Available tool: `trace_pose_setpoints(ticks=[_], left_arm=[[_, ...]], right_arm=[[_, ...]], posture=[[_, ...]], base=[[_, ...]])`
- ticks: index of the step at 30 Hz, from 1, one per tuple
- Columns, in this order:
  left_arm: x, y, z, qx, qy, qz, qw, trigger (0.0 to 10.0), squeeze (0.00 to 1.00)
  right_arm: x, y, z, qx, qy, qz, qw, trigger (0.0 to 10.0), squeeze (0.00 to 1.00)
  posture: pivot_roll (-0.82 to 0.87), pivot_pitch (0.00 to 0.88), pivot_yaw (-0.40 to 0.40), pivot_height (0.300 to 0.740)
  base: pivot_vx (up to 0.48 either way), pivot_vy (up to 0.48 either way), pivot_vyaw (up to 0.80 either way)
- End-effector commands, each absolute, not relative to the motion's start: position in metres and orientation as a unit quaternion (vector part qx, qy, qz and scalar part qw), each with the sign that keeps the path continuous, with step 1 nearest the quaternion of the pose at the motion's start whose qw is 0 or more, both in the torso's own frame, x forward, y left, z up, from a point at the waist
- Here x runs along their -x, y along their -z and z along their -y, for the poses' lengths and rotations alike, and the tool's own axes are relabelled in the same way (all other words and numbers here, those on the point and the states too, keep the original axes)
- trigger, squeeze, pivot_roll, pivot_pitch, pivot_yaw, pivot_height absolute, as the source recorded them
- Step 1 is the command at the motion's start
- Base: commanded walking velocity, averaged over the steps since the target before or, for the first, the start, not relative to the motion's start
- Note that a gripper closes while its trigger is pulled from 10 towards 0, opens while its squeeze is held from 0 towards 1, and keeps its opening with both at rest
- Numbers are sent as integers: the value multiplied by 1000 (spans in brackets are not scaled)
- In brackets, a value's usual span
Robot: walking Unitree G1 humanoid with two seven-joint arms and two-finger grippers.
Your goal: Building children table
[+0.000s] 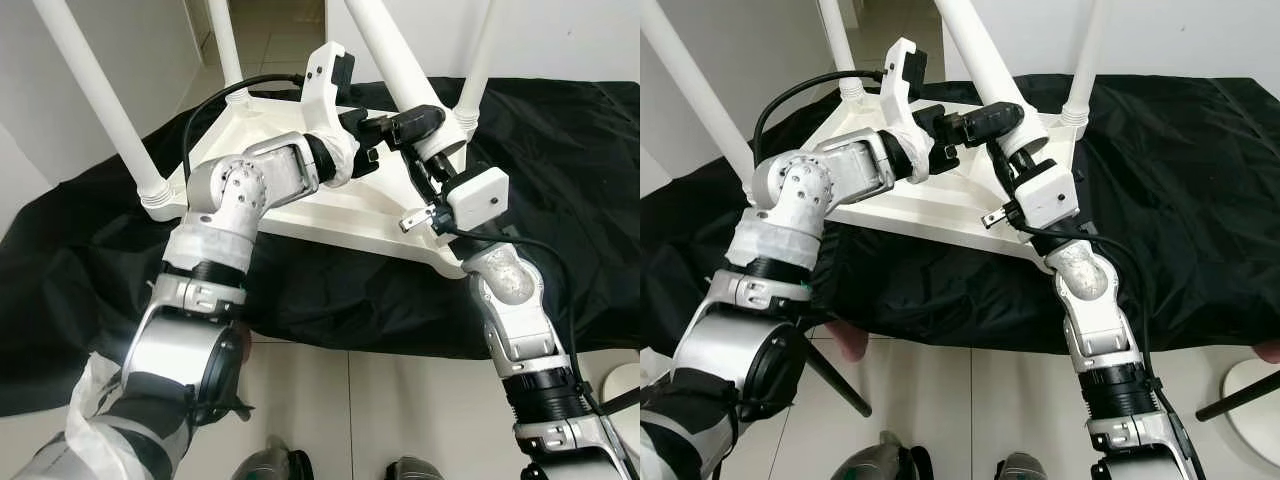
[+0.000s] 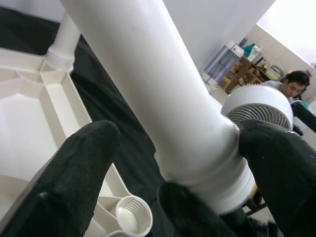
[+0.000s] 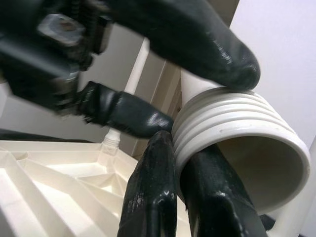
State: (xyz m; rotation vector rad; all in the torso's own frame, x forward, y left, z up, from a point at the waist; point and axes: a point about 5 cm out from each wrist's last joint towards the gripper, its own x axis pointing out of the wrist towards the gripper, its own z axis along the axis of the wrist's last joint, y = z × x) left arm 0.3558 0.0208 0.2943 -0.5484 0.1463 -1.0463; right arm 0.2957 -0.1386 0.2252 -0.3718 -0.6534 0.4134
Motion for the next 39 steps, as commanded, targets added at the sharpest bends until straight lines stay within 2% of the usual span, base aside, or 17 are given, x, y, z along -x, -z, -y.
trace_pose_setpoints(ticks=[1,8,10,15,19,24,33,38,39], left_arm=[[-354,-308,-25,274,558,-32,783,10000,0],[-380,-318,-45,356,512,-47,780,10000,0],[-382,-319,-46,358,508,-48,782,10000,0],[-396,-309,-54,332,464,-58,820,10000,0],[-398,-306,-54,329,458,-63,824,10000,0],[-403,-299,-55,325,442,-72,833,10000,0],[-408,-304,-62,345,417,-63,838,10000,0],[-411,-313,-71,336,404,-51,849,10000,0],[-411,-319,-74,327,401,-46,854,7765,0]], right_arm=[[-290,-231,132,177,-210,334,902,10000,0],[-284,-220,125,181,-217,322,904,10000,0],[-284,-220,124,183,-218,321,903,10000,0],[-279,-210,120,200,-224,310,902,10000,0],[-276,-206,118,210,-230,309,899,10000,0],[-267,-200,116,254,-240,321,880,10000,0],[-260,-190,122,276,-238,315,876,10000,0],[-252,-182,126,324,-238,320,858,10000,0],[-247,-178,130,338,-236,319,853,10000,0]], posture=[[-107,0,140,740],[-103,0,155,740],[-103,0,155,740],[-105,0,159,740],[-110,0,162,740],[-117,0,165,740],[-117,0,165,740],[-112,0,158,740],[-113,0,160,740]], base=[[0,0,0],[0,0,0],[0,0,0],[0,0,0],[0,0,0],[0,0,0],[0,0,0],[0,0,0],[0,0,0]])
